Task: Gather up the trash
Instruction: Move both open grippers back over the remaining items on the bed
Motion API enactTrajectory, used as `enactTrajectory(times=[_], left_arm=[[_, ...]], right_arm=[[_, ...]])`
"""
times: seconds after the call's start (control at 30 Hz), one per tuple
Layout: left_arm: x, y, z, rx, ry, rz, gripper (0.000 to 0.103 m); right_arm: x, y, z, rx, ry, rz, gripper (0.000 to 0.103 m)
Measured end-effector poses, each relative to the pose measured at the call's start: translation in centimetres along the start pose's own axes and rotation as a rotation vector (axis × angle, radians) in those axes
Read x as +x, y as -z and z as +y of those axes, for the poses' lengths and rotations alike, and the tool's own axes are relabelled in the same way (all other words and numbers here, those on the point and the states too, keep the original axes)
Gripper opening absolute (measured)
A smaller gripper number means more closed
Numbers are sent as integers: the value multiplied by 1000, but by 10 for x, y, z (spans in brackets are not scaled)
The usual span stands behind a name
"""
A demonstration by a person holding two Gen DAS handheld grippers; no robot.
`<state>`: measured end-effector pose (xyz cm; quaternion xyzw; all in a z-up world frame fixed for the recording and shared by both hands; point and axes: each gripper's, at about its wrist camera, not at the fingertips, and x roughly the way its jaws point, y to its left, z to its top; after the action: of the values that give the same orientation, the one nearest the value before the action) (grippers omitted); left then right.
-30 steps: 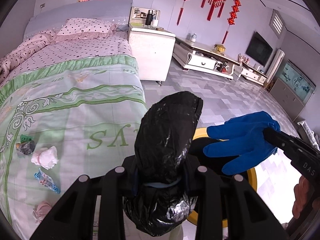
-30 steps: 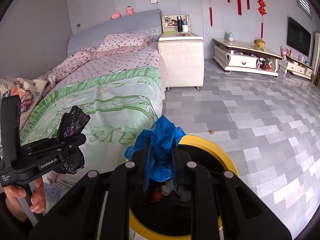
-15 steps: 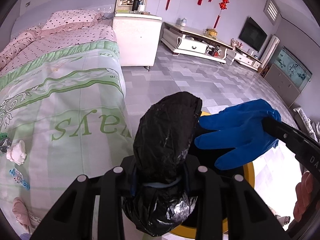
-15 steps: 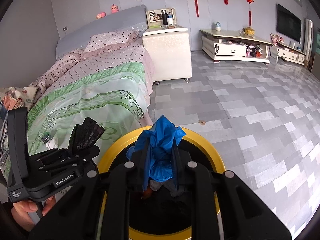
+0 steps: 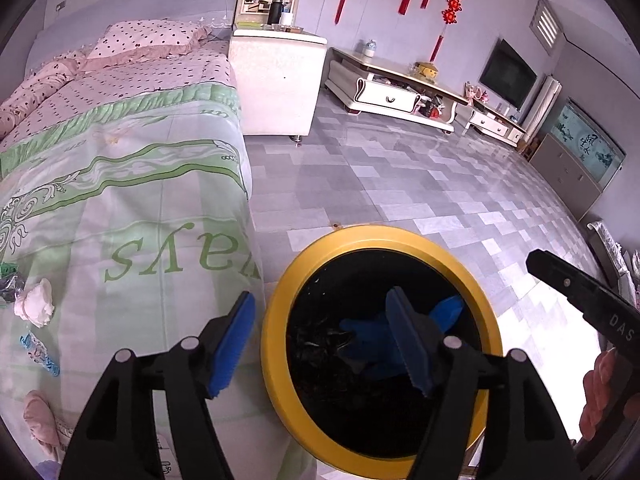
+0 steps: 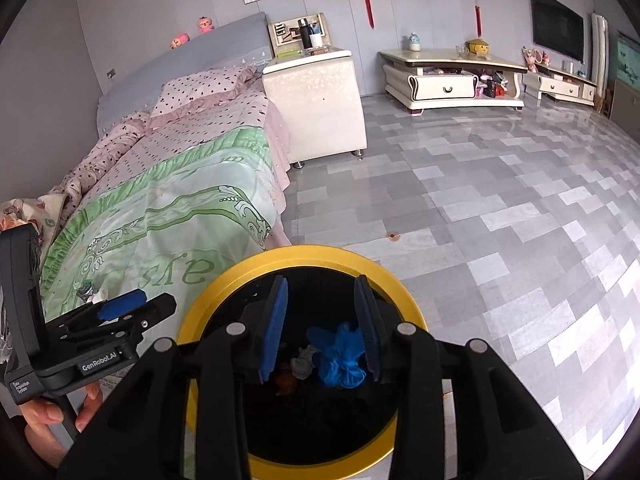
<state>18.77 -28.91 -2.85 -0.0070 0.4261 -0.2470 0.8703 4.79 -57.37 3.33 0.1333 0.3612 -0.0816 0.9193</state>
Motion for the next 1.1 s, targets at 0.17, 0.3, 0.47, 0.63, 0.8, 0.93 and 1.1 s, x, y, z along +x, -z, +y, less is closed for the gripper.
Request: enactTrajectory(times=[0.17,0.3,0.47,0.63,0.8,0.93,1.1], left_arm=[[-11,0,13,-7,-34,-18,70],[-25,-1,30,-27,-60,-38,72],[-47,-2,52,-51,-90,-66,72],[-74,1,78,-74,-124,-98,73],[-100,12,108,-99,-172,-116,73],[-119,26,137,-128,-214,-122,73],[-139,43,170,-159,-268,-125,73]], right_arm=[[-7,3,-1,13,-13,1,38],[-15,4,11,1,-33,-7,40],[-27,1,35,-29,-62,-27,42],[-37,1,67,-74,-101,-39,45],[-37,5,105,-130,-152,-34,46],[-33,10,141,-180,-198,-22,46],[-24,21,181,-238,-250,2,46]])
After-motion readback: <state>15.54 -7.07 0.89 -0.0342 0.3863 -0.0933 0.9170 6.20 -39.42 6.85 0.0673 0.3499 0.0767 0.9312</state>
